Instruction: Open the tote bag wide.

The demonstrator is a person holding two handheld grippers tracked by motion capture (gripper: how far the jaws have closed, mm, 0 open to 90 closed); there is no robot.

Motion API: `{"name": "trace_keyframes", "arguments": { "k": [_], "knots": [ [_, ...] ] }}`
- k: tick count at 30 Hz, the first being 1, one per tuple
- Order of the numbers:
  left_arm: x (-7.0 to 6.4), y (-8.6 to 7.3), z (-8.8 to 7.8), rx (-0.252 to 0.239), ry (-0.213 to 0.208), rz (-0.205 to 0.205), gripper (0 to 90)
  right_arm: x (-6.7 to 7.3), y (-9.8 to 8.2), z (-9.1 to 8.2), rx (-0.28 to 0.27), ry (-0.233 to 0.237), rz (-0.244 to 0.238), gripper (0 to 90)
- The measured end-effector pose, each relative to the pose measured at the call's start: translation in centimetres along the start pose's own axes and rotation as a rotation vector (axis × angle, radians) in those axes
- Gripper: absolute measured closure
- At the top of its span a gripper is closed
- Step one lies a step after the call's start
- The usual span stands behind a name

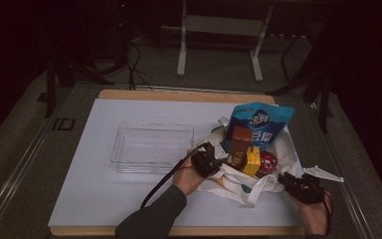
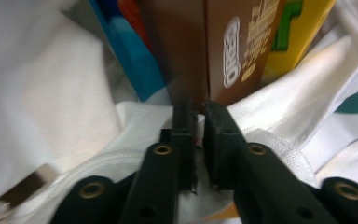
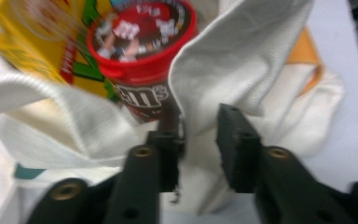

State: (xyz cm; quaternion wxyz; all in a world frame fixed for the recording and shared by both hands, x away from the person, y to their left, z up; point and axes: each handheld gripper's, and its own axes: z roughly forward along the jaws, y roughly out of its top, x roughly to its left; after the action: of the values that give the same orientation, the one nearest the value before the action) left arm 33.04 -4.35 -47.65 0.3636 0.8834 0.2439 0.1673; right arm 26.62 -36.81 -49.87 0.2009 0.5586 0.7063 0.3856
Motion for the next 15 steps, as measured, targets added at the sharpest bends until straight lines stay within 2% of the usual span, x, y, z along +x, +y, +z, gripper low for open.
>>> {"name": "trace_keyframes", "arguments": {
  "k": [2, 5, 10, 13, 15],
  "knots": [
    [0.2, 0.1, -0.8, -0.029, -0.008, -0.008, 77.6, -0.1, 0.3, -1.0, -0.012, 0.004, -0.01, 62.2],
    [0.4, 0.4, -2.0, -0.057, 0.006, -0.013, 75.6, -0.2, 0.6, -2.3, -0.036, 0.003, -0.025, 58.4],
    [1.3, 0.7, -3.9, -0.114, 0.015, -0.036, 73.6, -0.4, 1.7, -3.9, -0.082, -0.011, -0.034, 57.2],
    [1.9, 1.0, -4.9, -0.136, 0.026, -0.038, 73.2, -0.7, 2.6, -4.6, -0.101, -0.02, -0.052, 56.8],
    [2.3, 1.3, -5.5, -0.14, 0.04, -0.021, 72.9, -0.8, 3.3, -4.9, -0.117, -0.013, -0.065, 56.7]
  ]
}}
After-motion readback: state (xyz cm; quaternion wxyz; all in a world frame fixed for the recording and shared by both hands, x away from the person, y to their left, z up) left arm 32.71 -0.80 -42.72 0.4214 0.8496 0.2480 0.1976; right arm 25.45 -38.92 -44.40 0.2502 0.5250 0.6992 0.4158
